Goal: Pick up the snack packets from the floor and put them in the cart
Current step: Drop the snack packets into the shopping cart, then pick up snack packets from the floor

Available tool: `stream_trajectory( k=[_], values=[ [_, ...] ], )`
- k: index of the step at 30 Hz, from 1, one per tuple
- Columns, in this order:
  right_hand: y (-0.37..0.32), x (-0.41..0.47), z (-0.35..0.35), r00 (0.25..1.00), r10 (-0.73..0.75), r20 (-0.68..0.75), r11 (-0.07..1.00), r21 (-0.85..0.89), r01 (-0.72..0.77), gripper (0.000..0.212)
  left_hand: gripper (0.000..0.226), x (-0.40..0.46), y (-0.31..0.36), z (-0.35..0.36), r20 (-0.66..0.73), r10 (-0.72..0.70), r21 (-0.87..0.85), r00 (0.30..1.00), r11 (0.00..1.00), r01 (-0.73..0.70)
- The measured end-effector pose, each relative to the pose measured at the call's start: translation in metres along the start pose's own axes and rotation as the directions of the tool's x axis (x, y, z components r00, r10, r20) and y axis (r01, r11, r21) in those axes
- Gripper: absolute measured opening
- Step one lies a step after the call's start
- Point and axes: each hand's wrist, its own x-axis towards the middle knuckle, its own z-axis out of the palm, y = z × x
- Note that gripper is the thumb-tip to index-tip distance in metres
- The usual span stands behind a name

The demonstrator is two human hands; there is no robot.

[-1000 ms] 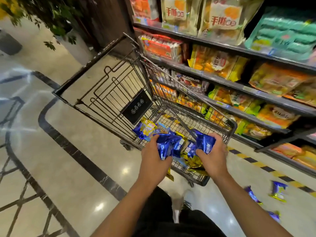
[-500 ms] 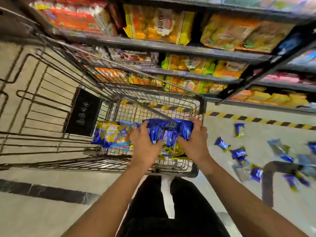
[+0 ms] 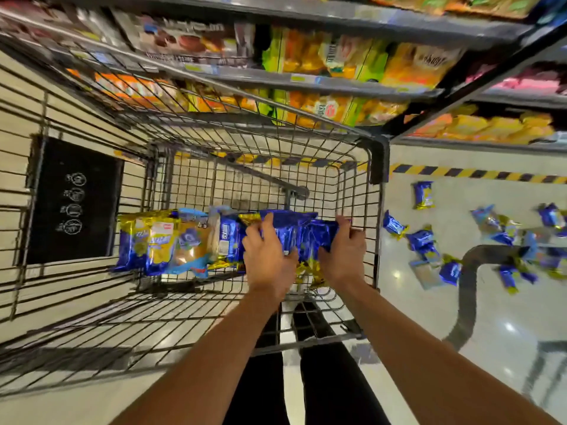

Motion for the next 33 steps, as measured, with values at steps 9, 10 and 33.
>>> stream_trajectory(
  k=[9, 10, 33],
  values=[
    [0.005, 0.020, 0.027, 0.993, 0.104, 0.049, 0.993, -0.067, -0.100, 0.080, 0.089, 0.008, -0.010, 0.028, 0.017, -0.005, 0.089, 1.000, 0.996, 0.004],
    [0.005, 0.018, 0.029, 0.993, 0.110, 0.051, 0.991, -0.077, -0.106, 0.081, 0.090, 0.006, -0.011, 0.028, 0.022, -0.006, 0.088, 1.000, 0.996, 0.004],
    [-0.005, -0.093, -0.153, 0.926, -0.094, -0.366, 0.962, 0.207, 0.180, 0.067, 0.067, -0.050, 0.121, -0.100, -0.082, 0.387, 0.086, 0.918, 0.921, -0.381]
  ],
)
